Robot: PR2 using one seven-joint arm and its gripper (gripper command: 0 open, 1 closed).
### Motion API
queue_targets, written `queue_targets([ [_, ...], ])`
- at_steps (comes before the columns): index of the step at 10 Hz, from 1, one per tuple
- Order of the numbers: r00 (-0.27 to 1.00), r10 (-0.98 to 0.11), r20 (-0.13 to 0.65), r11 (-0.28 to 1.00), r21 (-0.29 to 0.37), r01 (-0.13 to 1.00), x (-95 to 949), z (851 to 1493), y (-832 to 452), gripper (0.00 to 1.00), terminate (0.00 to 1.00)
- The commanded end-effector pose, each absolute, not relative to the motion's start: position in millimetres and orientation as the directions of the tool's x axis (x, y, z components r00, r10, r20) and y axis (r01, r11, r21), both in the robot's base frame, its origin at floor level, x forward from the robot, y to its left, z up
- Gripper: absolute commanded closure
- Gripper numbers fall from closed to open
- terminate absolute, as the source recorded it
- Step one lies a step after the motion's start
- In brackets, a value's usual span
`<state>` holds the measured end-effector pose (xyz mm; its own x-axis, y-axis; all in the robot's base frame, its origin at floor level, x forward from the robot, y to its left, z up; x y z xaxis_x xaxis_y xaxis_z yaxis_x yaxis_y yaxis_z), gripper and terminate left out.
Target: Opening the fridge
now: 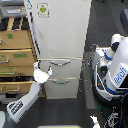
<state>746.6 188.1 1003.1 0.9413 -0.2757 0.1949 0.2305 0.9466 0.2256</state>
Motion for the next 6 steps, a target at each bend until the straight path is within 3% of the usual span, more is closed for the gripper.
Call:
queue_targets([
  [1,0.97,-0.142,0.196,0.968,0.231,0.095,810,1038,221,0.0,0.0],
  [6,0.966,-0.116,0.232,0.958,0.284,0.047,853,1066,264,0.0,0.0],
])
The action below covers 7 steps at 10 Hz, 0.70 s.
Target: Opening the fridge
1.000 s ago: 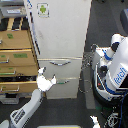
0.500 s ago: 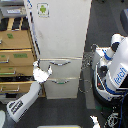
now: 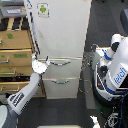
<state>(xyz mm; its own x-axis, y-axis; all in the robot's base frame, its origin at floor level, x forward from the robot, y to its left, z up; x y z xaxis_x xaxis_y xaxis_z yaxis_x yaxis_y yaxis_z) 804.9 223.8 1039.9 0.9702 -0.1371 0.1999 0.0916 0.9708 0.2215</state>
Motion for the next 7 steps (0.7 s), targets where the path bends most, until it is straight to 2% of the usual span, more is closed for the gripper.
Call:
queue_targets([
  [1,0.964,-0.12,0.239,0.954,0.295,0.045,858,1071,271,0.0,0.0],
  [4,0.958,-0.134,0.255,0.95,0.308,0.051,873,1079,288,0.0,0.0],
  [7,0.959,-0.128,0.251,0.958,0.283,0.054,891,1075,286,0.0,0.0],
])
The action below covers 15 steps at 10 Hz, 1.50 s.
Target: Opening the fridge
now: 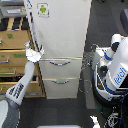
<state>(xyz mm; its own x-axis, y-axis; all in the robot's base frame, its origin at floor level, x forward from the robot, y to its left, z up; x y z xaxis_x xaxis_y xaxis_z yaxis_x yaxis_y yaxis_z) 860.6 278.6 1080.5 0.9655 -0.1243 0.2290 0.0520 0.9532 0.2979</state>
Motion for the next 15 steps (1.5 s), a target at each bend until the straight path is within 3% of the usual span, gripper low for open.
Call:
queue_targets([
  [1,0.958,-0.137,0.252,0.959,0.276,0.064,896,1076,282,0.0,0.0],
  [2,0.958,-0.139,0.252,0.965,0.251,0.075,899,1078,279,0.0,0.0],
  [3,0.979,-0.05,0.198,0.996,0.087,0.033,911,1077,294,0.0,0.0],
  [4,0.985,-0.012,0.17,0.999,0.045,0.004,918,1076,302,0.0,0.0],
  [6,0.992,0.037,0.122,0.999,0.013,-0.039,928,1073,315,0.0,0.0],
  [8,0.992,0.009,0.127,1.0,-0.007,-0.008,938,1077,301,0.0,0.0],
  [9,0.992,-0.012,0.126,0.998,-0.052,0.019,938,1076,296,1.0,0.0],
  [10,0.989,-0.053,0.139,0.997,-0.053,0.061,935,1077,283,1.0,0.0],
  [15,0.992,-0.042,0.122,0.998,-0.038,0.047,940,1065,296,1.0,0.0],
])
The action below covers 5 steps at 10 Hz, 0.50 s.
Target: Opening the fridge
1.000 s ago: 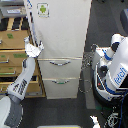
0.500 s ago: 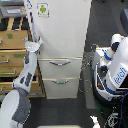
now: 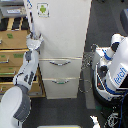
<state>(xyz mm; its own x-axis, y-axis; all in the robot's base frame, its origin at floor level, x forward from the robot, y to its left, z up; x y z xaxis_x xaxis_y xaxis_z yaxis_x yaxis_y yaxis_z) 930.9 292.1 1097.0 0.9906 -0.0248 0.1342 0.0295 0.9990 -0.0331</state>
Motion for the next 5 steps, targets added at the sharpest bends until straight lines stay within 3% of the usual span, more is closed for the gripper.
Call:
queue_targets([
  [1,0.992,-0.044,0.122,0.998,-0.036,0.049,941.5,1063.6,297.1,1.0,0.0],
  [5,0.992,-0.054,0.116,0.998,-0.032,0.058,943.1,1057.8,294.3,1.0,0.0],
])
